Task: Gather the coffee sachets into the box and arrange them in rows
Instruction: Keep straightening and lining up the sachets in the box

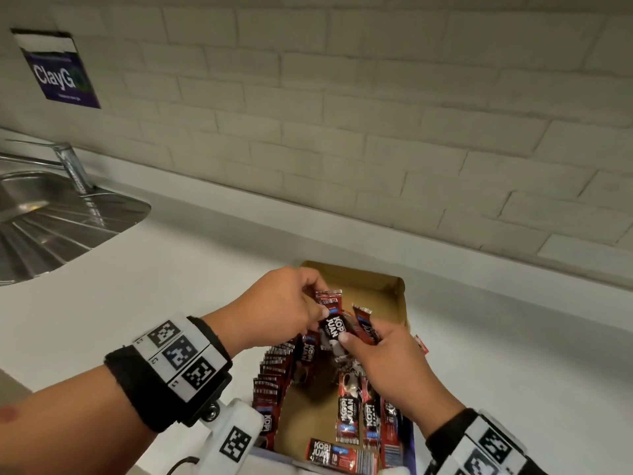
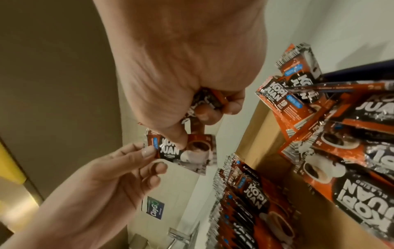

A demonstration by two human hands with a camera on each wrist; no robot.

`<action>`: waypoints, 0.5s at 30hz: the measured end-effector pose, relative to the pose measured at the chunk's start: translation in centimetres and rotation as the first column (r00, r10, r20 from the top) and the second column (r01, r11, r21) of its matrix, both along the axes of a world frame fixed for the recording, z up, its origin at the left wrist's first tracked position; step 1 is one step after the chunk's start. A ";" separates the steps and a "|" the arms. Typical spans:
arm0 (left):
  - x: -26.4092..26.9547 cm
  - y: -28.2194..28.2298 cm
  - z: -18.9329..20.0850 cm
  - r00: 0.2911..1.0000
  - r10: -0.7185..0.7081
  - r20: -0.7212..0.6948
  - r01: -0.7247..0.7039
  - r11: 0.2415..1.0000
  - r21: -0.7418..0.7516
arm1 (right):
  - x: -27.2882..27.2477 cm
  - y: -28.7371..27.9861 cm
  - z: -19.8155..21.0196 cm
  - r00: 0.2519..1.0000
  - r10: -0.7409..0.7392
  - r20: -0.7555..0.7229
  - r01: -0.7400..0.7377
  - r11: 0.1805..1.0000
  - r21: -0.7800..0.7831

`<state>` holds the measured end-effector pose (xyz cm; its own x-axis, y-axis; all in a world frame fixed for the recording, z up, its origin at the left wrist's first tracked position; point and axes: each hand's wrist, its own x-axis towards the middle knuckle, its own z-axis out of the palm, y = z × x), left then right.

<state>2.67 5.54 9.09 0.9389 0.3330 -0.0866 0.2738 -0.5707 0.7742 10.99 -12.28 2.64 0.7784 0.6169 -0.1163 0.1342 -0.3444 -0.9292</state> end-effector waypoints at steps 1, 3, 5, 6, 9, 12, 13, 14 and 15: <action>0.1 0.1 -0.2 1.000 -0.009 0.008 0.009 0.999 0.049 | -0.2 0.1 0.0 1.000 0.013 0.022 -0.012 1.000 -0.006; 0.3 0.6 -0.4 0.999 -0.043 -0.013 0.045 0.977 0.209 | -0.6 0.3 -0.4 0.999 0.019 0.047 -0.018 1.000 -0.020; 0.5 1.3 -0.7 0.995 -0.065 -0.079 0.089 0.929 0.359 | -0.7 0.3 -1.2 0.998 0.005 0.055 -0.001 0.998 -0.056; 0.7 1.7 -0.9 0.991 -0.060 -0.119 0.101 0.919 0.381 | -0.7 0.3 -1.9 0.999 -0.011 0.039 0.014 0.997 -0.071; 1.2 2.6 -2.1 0.963 -0.065 -0.263 0.164 0.914 0.371 | -0.7 0.7 -3.5 0.991 -0.086 -0.100 0.074 0.990 -0.119; 2.1 2.2 -3.4 0.930 -0.108 -0.352 0.258 0.874 0.413 | -1.2 1.9 -5.6 0.959 -0.113 -0.259 0.077 0.986 -0.147; 2.4 2.0 -3.7 0.920 -0.124 -0.371 0.289 0.855 0.430 | -1.4 2.5 -6.2 0.946 -0.108 -0.307 0.067 0.988 -0.141; 2.8 1.8 -4.1 0.911 -0.136 -0.390 0.316 0.838 0.445 | -1.6 3.1 -7.0 0.931 -0.105 -0.349 0.064 0.990 -0.125; 3.0 1.6 -4.3 0.902 -0.143 -0.407 0.336 0.823 0.457 | -1.8 3.6 -7.6 0.917 -0.113 -0.382 0.073 0.990 -0.118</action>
